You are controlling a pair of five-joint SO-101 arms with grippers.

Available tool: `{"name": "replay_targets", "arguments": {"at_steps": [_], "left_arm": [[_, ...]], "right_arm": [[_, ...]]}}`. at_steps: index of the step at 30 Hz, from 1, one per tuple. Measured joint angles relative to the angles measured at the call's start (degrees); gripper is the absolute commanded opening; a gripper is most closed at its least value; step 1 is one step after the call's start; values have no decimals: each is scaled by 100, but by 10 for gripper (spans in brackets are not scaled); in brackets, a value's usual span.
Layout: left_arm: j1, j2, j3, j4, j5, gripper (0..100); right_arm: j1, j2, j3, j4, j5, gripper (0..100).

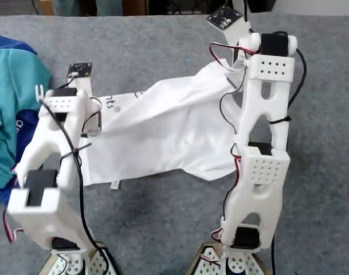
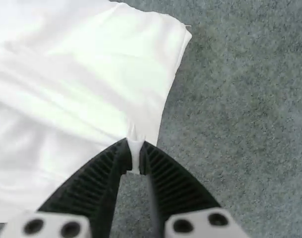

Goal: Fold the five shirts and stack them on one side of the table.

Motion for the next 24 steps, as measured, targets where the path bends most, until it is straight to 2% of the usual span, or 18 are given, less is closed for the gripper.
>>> {"name": "replay_targets", "arguments": {"at_steps": [7, 12, 15, 19, 24], "left_arm": [[0, -862, 440, -237, 0, 29], [0, -888, -220, -352, 149, 29], [0, -888, -1160, 141, 281, 29], [0, -967, -2690, 1213, 308, 29], [0, -1670, -4255, 2189, 308, 29]], "right_arm": [[0, -35, 0, 26, 114, 14], [-70, -712, -642, 26, -492, 14], [-123, -1284, -1468, 35, -923, 14], [-123, -1952, -2576, -105, -1495, 14], [-123, -2629, -2884, -870, -2119, 14]]}}
